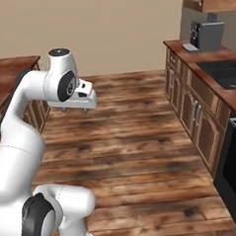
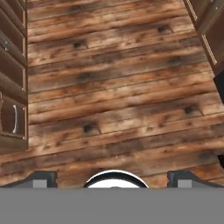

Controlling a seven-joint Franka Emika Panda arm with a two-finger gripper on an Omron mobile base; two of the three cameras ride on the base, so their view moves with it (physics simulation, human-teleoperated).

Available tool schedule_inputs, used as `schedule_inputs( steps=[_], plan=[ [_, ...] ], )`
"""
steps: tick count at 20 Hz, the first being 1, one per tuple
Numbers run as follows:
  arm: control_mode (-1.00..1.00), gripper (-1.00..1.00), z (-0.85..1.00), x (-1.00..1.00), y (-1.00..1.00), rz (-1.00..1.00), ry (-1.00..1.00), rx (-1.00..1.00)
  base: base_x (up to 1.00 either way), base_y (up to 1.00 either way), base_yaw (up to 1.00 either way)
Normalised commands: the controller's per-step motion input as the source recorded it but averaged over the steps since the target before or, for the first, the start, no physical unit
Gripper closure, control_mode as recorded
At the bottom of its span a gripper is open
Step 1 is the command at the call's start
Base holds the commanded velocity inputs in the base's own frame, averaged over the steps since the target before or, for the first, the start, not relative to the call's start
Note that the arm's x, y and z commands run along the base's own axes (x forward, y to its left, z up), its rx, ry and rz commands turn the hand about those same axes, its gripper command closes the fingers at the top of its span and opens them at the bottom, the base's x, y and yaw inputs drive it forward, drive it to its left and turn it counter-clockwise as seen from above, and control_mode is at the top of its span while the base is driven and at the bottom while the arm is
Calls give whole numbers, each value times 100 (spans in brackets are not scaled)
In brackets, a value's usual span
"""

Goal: Pick the sweet potato from the counter and place it in the microwave.

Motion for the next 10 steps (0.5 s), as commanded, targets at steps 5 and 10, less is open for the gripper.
schedule_inputs(
  steps=[5, 10],
  plan=[
    [100, -100, 0, 0, 0, 0, 0, 0, 100, 0, -31],
    [100, -100, 0, 0, 0, 0, 0, 0, 100, 0, -47]
  ],
)
